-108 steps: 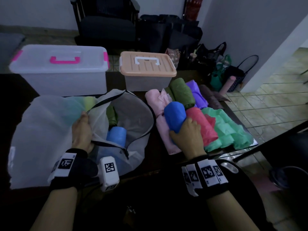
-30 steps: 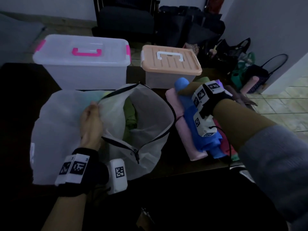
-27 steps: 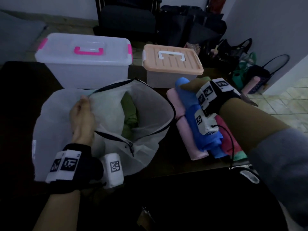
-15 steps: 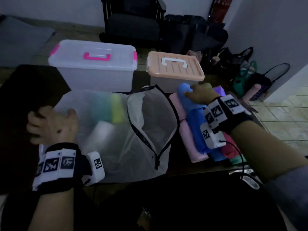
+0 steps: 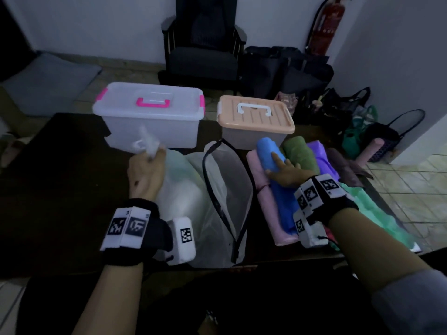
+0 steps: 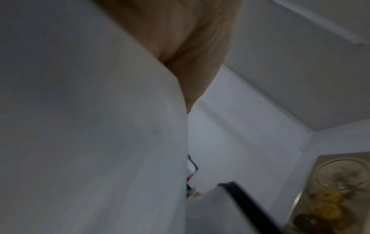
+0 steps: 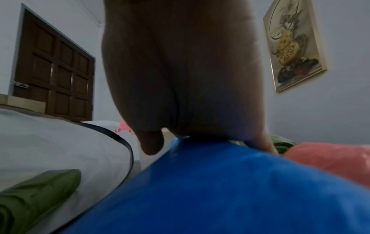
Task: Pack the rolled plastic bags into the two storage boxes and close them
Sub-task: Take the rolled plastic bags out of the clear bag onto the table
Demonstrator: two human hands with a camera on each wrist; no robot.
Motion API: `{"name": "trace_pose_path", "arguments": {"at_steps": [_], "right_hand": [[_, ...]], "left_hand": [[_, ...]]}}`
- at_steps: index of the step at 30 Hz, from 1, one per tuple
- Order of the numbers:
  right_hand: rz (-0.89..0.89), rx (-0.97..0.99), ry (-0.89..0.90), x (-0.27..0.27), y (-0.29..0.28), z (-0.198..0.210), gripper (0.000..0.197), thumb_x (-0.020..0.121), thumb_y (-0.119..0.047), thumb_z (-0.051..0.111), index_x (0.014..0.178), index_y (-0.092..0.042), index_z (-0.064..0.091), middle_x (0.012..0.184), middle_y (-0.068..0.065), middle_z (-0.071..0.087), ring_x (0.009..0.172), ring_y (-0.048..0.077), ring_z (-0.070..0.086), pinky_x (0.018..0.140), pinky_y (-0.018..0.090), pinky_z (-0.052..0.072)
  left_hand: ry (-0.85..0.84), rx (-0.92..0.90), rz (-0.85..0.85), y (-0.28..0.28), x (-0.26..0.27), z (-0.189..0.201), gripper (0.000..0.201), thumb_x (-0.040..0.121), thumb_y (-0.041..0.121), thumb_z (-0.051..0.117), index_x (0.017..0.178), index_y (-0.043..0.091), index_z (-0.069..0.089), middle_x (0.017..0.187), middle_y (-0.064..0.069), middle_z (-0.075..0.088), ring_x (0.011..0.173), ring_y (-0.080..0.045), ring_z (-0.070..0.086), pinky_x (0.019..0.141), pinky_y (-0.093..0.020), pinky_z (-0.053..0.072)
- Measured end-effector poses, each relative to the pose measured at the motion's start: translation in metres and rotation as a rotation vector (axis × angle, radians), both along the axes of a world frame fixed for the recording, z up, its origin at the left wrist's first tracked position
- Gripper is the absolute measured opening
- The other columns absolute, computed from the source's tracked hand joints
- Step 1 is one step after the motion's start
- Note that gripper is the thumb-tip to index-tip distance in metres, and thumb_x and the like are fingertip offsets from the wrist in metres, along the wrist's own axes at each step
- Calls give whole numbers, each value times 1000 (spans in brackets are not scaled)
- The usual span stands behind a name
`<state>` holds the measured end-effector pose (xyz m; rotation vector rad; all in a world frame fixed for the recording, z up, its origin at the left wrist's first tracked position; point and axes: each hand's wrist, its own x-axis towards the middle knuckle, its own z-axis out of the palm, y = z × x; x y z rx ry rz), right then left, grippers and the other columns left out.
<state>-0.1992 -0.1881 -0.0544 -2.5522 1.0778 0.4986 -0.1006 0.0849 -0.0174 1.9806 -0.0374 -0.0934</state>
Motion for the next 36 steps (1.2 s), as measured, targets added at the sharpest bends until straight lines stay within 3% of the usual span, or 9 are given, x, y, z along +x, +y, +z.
{"name": "trace_pose_path", "arguments": {"at_steps": [2, 5, 14, 21, 24, 27, 30, 33, 36], "right_hand": [[4, 7, 0, 0, 0, -1, 67, 97, -52, 32, 148, -37, -8, 159, 10, 0, 146, 32, 0, 118, 46, 3], [10, 16, 2, 0, 0, -1, 68, 97, -51, 32, 148, -35, -10, 158, 11, -1, 146, 33, 0, 118, 44, 3], [42, -20, -8, -1, -1, -7, 68, 96, -53, 31, 148, -37, -11, 159, 7, 0, 145, 35, 1, 117, 50, 6], [41, 21, -16, -5, 0, -4, 67, 97, -52, 30, 147, -38, -12, 159, 8, -3, 145, 34, -2, 116, 51, 6], [37, 20, -9, -5, 1, -2, 66, 97, -51, 29, 147, -38, -12, 159, 8, -3, 145, 34, -4, 117, 50, 5], [14, 31, -15, -5, 3, 0, 65, 98, -49, 30, 147, -38, -11, 159, 10, -4, 145, 36, -5, 117, 48, 5], [8, 48, -12, -7, 6, 4, 65, 98, -48, 31, 147, -39, -11, 159, 8, -6, 144, 37, -6, 117, 48, 5], [1, 60, -20, -9, 8, 6, 65, 98, -48, 31, 147, -39, -10, 159, 8, -6, 144, 37, -6, 118, 47, 4], [5, 51, -21, -9, 8, 6, 66, 98, -49, 32, 147, -39, -10, 158, 9, -5, 144, 38, -6, 118, 46, 4]], "left_hand": [[-49, -84, -30, -15, -11, 17, 43, 95, 36, 49, 58, 14, 45, 63, -2, 48, 58, -13, 45, 53, -25, 34], [-90, -222, -86, -39, -25, 39, 45, 95, 35, 50, 55, 16, 41, 55, 0, 40, 52, -11, 37, 47, -22, 30], [-39, -492, -135, -78, -39, 72, 32, 94, 35, 52, 68, 16, 54, 70, -1, 55, 70, -15, 55, 72, -34, 49], [-35, -562, -158, -81, -33, 73, 39, 94, 40, 49, 63, 18, 42, 61, 3, 38, 60, -11, 40, 59, -25, 35], [-2, -572, -15, -72, -15, 61, 31, 96, 41, 45, 86, 15, 56, 87, -6, 59, 81, -17, 58, 74, -32, 48], [100, -592, 170, -59, 0, 47, 36, 99, 35, 38, 120, 10, 54, 116, -9, 60, 103, -21, 58, 88, -34, 46], [249, -572, 307, -47, 11, 32, 36, 101, 27, 36, 127, 5, 49, 118, -8, 57, 102, -23, 57, 81, -31, 45], [382, -614, 434, -32, 19, 20, 35, 99, 22, 39, 125, 2, 50, 126, -10, 57, 82, -22, 58, 58, -21, 46], [454, -452, 403, -17, 25, 4, 62, 90, 40, 52, 137, 3, 34, 135, -15, 47, 108, -30, 53, 85, -33, 46]]}}
